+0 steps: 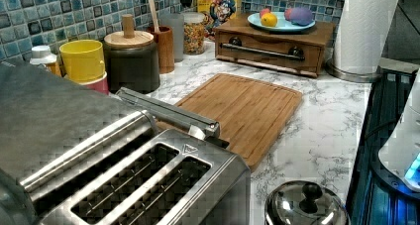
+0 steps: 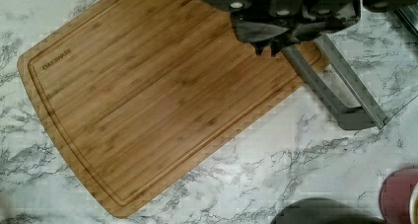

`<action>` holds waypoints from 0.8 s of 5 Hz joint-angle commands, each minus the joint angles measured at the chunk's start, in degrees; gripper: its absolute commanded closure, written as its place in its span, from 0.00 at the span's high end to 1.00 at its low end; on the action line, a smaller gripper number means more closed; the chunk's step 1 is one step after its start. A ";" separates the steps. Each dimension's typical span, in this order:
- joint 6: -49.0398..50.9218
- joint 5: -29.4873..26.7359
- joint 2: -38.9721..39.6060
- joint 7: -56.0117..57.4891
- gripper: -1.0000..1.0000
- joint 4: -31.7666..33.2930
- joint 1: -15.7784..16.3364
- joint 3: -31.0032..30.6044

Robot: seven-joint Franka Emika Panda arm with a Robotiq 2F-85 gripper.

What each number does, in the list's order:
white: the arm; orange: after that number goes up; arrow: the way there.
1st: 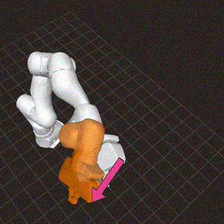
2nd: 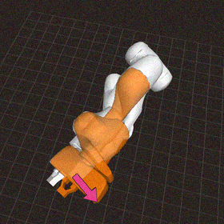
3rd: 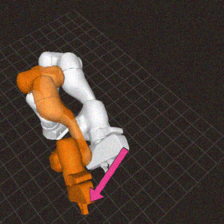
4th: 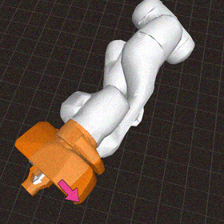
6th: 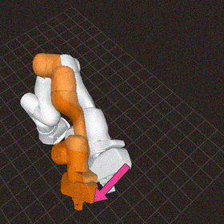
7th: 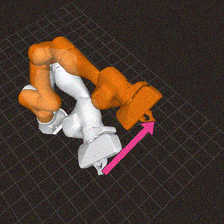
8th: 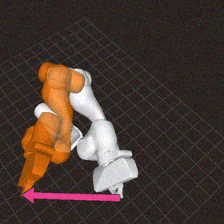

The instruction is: Close the oven.

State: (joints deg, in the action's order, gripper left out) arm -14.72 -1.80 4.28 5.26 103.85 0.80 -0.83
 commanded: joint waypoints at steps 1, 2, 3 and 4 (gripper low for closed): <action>3.17 2.93 7.27 2.93 0.00 -6.66 1.00 -0.93; -5.03 -3.52 7.37 11.56 0.00 0.20 -0.57 -1.39; -12.21 -12.93 7.58 23.20 0.00 7.50 -3.52 -1.96; -22.17 -23.27 3.41 35.68 0.00 17.39 -0.46 3.63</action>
State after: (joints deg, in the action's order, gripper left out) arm -36.65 -21.26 12.44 34.77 111.96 0.60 0.43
